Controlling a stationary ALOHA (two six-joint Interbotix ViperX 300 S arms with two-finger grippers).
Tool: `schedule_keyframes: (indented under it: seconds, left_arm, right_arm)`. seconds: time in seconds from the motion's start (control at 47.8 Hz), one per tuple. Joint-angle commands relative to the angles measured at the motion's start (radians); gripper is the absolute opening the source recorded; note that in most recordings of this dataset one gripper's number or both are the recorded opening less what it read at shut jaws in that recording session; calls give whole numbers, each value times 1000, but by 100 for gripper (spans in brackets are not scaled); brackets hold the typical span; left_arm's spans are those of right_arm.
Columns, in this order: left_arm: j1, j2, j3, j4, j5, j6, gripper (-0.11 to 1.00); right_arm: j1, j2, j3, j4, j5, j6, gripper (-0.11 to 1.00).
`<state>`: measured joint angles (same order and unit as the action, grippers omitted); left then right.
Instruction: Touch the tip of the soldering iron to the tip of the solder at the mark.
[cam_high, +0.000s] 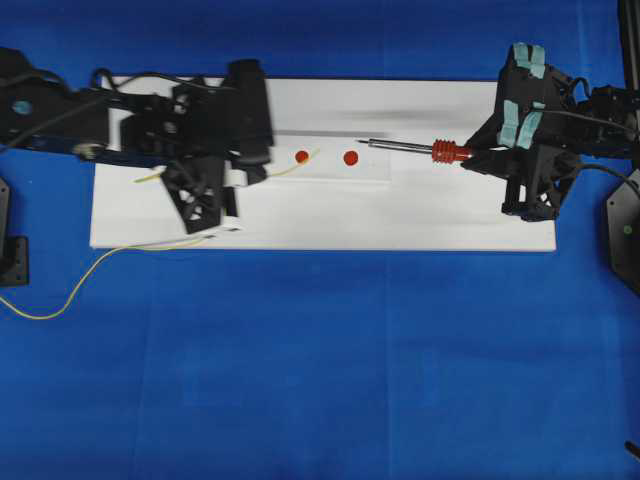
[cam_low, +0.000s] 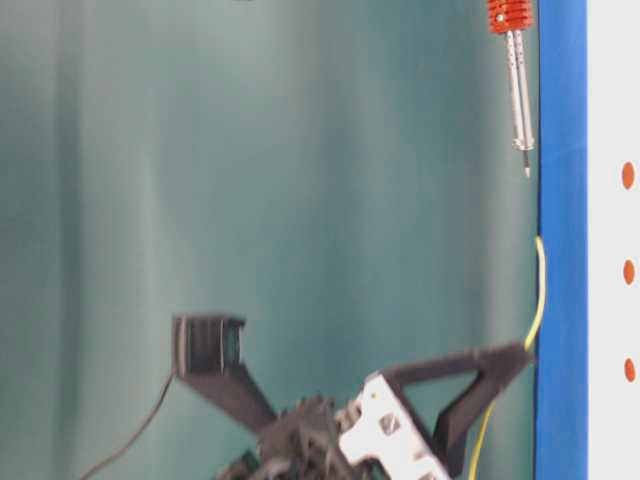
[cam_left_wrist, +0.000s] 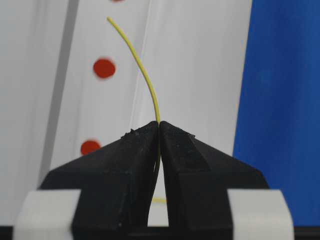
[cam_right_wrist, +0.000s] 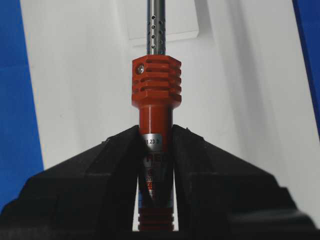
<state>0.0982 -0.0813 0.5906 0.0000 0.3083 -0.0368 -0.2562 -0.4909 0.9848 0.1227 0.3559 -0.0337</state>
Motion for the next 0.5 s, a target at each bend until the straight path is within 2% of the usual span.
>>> schedule_keyframes:
  seconds: [0.0, 0.481]
  left_arm:
    - [-5, 18, -52, 3, -5, 0, 2]
    - [-3, 156, -84, 3, -81, -14, 2]
  right_arm:
    - [0, 0, -14, -2, -5, 0, 6]
    - [-2, 12, -15, -2, -8, 0, 6]
